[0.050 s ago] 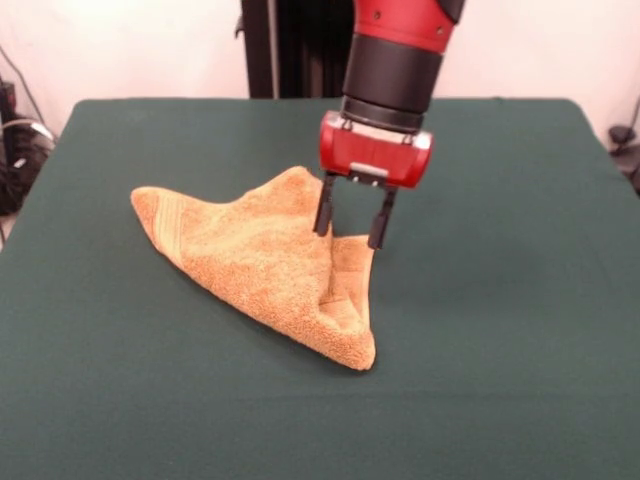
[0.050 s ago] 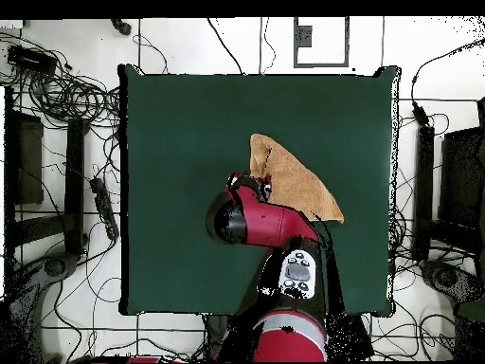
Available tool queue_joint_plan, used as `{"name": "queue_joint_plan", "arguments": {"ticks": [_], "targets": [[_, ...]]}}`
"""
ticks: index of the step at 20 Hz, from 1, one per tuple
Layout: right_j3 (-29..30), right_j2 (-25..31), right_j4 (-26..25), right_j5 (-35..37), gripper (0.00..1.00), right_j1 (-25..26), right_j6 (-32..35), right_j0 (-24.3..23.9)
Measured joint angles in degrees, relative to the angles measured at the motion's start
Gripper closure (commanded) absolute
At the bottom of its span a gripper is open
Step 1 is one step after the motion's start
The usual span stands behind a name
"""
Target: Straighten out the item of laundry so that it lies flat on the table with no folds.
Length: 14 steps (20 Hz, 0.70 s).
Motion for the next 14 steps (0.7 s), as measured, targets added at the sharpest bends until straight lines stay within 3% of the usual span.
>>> {"name": "queue_joint_plan", "arguments": {"ticks": [14], "targets": [[-0.11, 2.43, -0.05, -0.79, 0.0, 3.8, 0.0, -5.84]]}}
